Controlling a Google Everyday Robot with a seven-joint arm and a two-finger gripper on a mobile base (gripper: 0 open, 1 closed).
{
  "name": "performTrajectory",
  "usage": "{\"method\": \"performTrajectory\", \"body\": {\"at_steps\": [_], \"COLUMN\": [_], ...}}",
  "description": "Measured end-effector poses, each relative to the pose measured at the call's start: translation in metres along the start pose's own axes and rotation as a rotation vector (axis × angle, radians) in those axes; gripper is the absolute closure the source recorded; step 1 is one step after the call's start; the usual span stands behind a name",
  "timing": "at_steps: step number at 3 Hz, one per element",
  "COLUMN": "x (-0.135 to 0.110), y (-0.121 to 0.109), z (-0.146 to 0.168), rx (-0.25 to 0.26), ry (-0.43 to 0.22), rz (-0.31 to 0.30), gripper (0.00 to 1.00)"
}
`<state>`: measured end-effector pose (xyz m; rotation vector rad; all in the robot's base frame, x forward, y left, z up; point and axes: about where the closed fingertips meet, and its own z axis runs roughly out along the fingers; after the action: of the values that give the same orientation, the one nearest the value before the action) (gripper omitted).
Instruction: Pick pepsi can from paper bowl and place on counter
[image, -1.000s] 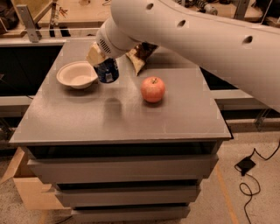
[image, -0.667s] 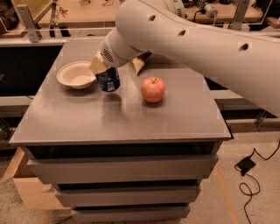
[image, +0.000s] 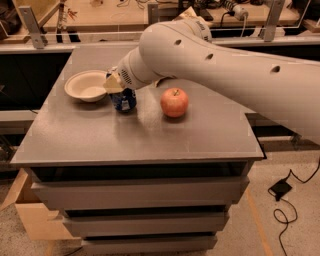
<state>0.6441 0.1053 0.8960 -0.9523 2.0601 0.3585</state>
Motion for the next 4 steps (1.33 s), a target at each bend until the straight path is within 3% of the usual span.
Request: {"method": "performTrajectory", "body": {"at_steps": [3, 4], "x": [-0.0034, -0.0041], "y": [0.0027, 0.0041], "z": [-0.0016, -0.0018], "rx": [-0.003, -0.004], "ry": [-0.001, -0.002], "rz": [-0.004, -0.006], "gripper": [0.12, 0.00]}}
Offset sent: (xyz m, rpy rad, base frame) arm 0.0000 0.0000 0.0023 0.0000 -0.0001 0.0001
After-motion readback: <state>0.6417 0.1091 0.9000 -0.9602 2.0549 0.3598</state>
